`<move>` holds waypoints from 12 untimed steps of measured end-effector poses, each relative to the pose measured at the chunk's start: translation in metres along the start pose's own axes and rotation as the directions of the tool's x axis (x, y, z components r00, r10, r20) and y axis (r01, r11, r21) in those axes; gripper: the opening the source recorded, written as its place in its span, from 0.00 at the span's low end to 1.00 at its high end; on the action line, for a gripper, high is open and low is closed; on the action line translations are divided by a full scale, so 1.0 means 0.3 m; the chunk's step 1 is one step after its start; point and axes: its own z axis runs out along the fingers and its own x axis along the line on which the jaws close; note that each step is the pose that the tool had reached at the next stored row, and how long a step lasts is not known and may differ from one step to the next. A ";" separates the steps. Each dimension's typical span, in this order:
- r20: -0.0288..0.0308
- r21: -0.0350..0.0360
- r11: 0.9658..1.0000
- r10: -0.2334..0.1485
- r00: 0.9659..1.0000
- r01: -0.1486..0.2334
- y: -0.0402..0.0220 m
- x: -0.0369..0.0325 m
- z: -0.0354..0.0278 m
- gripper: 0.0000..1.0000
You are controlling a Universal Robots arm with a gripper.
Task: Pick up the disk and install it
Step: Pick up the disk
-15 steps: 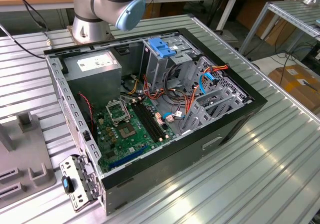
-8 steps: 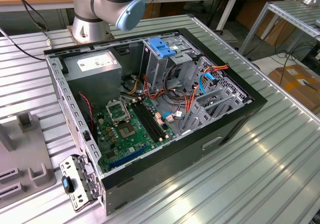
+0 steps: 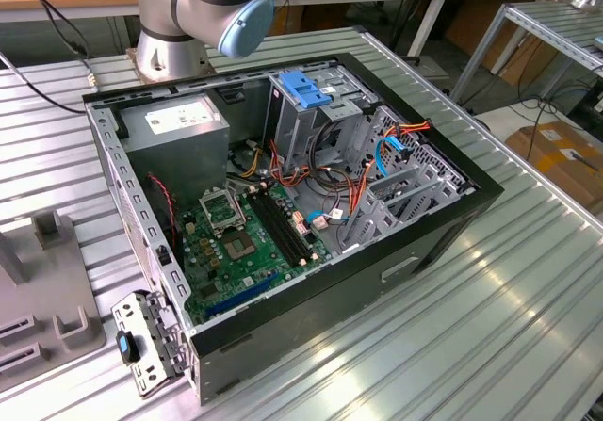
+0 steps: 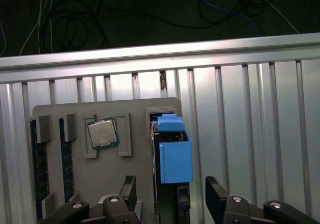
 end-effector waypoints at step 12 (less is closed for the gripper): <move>0.000 0.000 1.000 -0.001 1.000 0.001 0.000 0.000 0.000 0.51</move>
